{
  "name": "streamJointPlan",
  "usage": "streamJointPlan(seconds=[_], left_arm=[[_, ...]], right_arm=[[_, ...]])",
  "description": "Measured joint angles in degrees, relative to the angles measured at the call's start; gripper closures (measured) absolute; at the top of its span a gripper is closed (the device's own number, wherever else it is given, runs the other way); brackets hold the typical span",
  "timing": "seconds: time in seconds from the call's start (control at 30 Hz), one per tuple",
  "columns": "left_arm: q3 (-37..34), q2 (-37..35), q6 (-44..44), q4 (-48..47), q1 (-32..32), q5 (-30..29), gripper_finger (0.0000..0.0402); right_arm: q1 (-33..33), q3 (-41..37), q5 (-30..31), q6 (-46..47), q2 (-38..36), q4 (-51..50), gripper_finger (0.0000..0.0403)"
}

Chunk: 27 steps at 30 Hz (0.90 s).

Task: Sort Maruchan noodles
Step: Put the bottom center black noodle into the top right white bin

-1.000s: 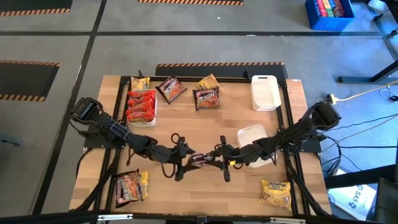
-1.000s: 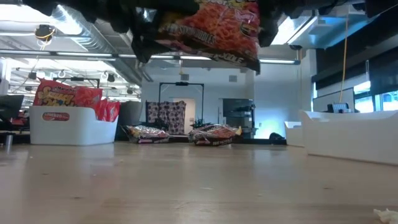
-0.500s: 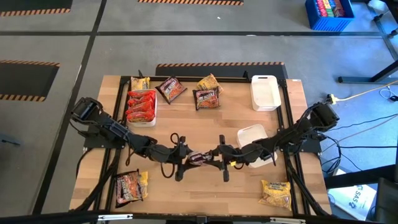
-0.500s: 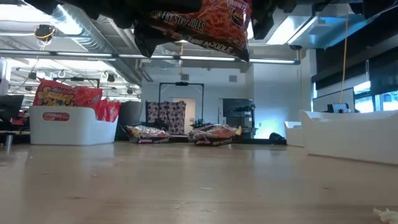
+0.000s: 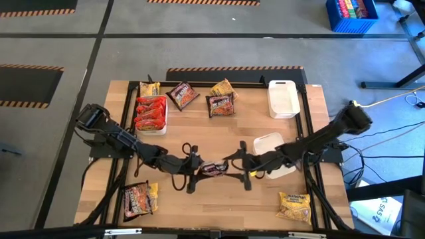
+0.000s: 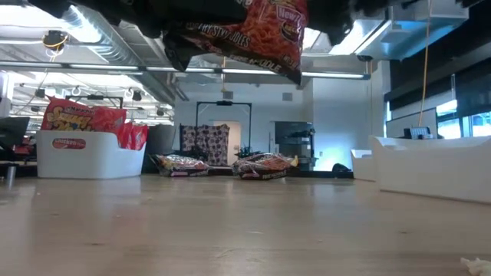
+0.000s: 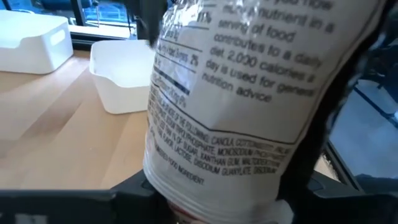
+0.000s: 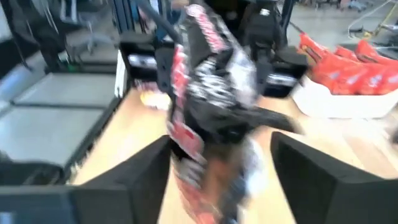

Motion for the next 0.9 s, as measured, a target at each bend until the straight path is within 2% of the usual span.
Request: streamJointPlan(seconds=[0.1, 0.3, 0.4, 0.57, 0.73, 0.9], left_arm=[[0.0, 0.0, 0.2, -0.6, 0.0, 0.1, 0.0230], [0.0, 0.0, 1.5, -0.9, 0.1, 0.1, 0.0230], [0.0, 0.0, 1.6, -0.8, 0.1, 0.1, 0.0230], [0.0, 0.0, 1.6, -1.0, 0.1, 0.0, 0.0230], [0.0, 0.0, 1.6, -1.1, 0.1, 0.1, 0.0230], [0.0, 0.0, 1.6, -1.3, 0.1, 0.0, 0.0230]], right_arm=[[0.0, 0.0, -1.2, 0.1, -4.7, -7.1, 0.0107], [0.0, 2.3, -4.0, -0.3, -7.1, -8.1, 0.0088], [0.0, 6.5, -4.0, -2.3, -4.9, -10.5, 0.0093], [-0.6, 16.4, -4.0, -3.4, -0.1, -21.6, 0.0099], [-2.1, 27.1, -4.2, -0.3, 6.2, -33.7, 0.0099], [-3.4, 36.5, -7.1, 1.4, 12.1, -44.1, 0.0100]])
